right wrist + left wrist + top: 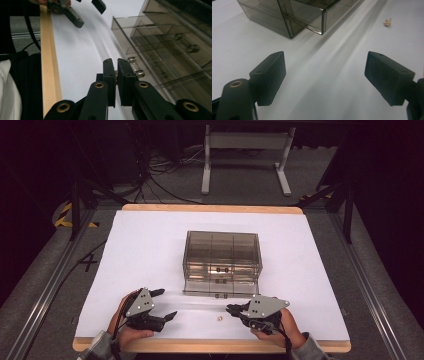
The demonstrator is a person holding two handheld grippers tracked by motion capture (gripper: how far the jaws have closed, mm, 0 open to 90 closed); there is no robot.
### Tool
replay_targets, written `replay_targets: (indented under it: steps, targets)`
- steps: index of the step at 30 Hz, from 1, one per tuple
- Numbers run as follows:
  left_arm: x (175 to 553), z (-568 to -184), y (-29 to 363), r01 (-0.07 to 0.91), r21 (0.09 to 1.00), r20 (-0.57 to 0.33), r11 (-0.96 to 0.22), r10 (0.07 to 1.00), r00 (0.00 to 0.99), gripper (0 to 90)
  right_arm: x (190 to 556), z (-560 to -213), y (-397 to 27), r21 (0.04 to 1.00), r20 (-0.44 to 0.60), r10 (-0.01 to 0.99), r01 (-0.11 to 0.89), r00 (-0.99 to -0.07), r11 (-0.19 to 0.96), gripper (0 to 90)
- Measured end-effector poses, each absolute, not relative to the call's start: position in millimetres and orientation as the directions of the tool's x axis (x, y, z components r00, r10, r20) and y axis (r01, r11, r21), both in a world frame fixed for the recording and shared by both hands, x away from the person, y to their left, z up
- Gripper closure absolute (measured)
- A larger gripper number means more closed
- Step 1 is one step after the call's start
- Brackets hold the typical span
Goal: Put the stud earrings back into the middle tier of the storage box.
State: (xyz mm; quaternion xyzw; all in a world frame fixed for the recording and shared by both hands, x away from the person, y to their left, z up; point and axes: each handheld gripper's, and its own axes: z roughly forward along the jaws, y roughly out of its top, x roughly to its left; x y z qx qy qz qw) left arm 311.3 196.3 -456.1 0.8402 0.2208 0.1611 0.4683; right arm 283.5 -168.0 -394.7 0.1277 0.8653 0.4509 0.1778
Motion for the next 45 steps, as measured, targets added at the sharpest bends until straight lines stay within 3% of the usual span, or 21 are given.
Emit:
replay_targets:
  steps: [20, 45]
  targets:
    - [309.8, -455.0, 195.0, 0.195, 0.869, 0.069, -0.455, 0.501, 0.863, 18.3, 313.7, -365.9, -170.4, 0.842, -0.181, 0.454, 0.101, -0.873, 0.53, 86.5]
    - [310.6, -456.6, 192.7, 0.191, 0.858, 0.075, -0.476, 0.484, 0.872, 19.4, 341.8, -378.6, -141.9, 0.8, -0.172, 0.46, 0.149, -0.871, 0.581, 86.4]
